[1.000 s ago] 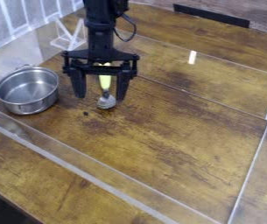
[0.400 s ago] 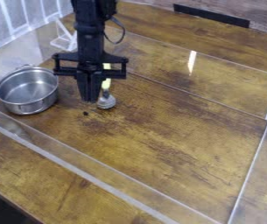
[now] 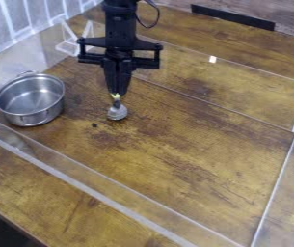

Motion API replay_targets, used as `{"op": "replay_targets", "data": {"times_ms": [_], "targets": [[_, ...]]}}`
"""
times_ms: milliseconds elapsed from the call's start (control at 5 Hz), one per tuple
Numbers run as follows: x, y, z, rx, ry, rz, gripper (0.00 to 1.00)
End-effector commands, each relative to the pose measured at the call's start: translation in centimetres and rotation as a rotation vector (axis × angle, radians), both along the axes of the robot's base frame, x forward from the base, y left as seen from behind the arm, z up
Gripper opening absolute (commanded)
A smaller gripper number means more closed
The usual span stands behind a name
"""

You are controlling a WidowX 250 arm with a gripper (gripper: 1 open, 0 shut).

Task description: Move the green spoon to the right

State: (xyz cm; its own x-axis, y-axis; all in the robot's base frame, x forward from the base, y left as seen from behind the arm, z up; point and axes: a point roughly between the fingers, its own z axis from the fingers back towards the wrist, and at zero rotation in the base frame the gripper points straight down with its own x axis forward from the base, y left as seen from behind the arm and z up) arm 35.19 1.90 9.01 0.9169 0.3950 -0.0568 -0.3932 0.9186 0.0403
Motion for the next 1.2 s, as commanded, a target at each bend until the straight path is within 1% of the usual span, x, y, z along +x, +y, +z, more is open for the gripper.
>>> {"op": "replay_targets", "data": {"times_ms": [0,200,400,600,800,1000], "targets": [[0.9,0.5,2.1,-0.007,-0.079,-0.008,0.00],[1.2,1.2,1.4,-0.016,-0.079,-0.008,0.00],[1.7,0.1,2.2,-0.026,-0.079,-0.077,0.00],[2.2,-1.7,3.8,-0.043,-0.084,-0.155,0.00],[2.3,-1.7,2.6,-0.042,-0.080,-0.091,1.00],[2.3,-1.1,1.3,-0.039,-0.077,-0.021,1.00]]}}
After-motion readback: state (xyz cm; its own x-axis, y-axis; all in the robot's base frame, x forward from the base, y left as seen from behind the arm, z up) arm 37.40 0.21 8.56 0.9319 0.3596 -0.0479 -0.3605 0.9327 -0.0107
